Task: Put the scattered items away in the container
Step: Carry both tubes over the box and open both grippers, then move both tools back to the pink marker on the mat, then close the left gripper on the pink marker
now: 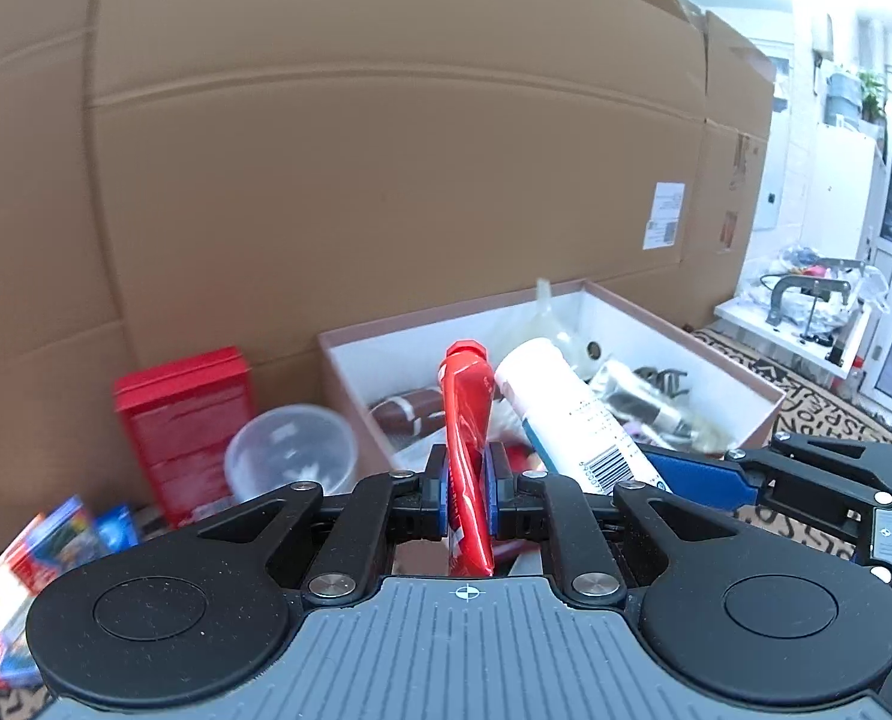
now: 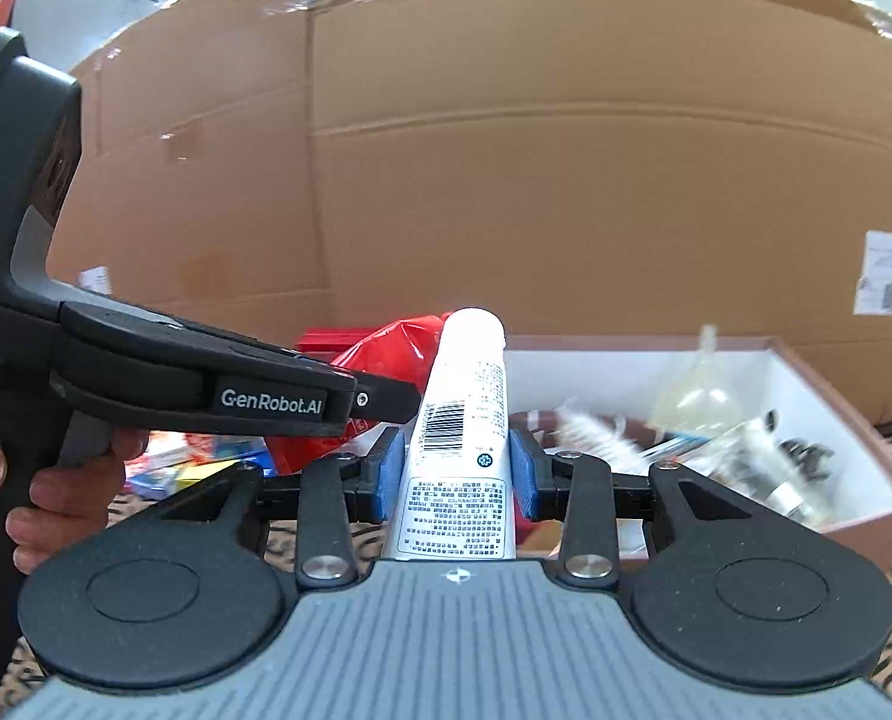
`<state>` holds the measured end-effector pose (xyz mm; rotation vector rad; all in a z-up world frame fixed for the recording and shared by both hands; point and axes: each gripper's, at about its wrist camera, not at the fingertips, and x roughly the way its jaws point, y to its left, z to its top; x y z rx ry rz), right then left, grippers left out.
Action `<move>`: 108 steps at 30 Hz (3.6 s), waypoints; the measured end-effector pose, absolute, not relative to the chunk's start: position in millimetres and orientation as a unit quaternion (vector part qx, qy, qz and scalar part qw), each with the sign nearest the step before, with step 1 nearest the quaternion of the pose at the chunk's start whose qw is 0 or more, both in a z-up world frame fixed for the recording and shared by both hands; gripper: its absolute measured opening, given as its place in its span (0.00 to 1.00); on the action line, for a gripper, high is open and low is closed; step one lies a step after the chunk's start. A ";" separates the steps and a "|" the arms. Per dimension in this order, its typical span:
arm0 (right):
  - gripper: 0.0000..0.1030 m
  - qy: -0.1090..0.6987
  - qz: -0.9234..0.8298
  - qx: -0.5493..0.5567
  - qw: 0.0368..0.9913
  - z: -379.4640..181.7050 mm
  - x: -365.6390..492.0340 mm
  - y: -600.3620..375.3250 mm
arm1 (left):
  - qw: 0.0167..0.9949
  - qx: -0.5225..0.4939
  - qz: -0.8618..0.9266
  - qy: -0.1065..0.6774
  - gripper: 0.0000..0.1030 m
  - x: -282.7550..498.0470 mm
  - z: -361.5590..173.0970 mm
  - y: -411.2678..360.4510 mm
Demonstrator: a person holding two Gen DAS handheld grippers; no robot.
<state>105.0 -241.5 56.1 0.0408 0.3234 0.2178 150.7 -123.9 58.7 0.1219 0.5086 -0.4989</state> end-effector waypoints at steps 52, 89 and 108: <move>0.98 0.115 0.100 0.048 0.987 49.6 86.3 -239.2 | 0.955 0.005 0.023 0.296 0.98 94.3 0.3 44.9; 0.22 0.317 0.292 -0.083 0.899 -65.6 68.9 -88.1 | 0.912 -0.093 -0.042 0.397 0.74 103.3 -72.5 84.1; 0.31 0.307 0.287 -0.090 0.903 -70.0 77.4 -76.8 | 0.907 -0.069 -0.082 0.408 0.30 133.3 -77.7 56.4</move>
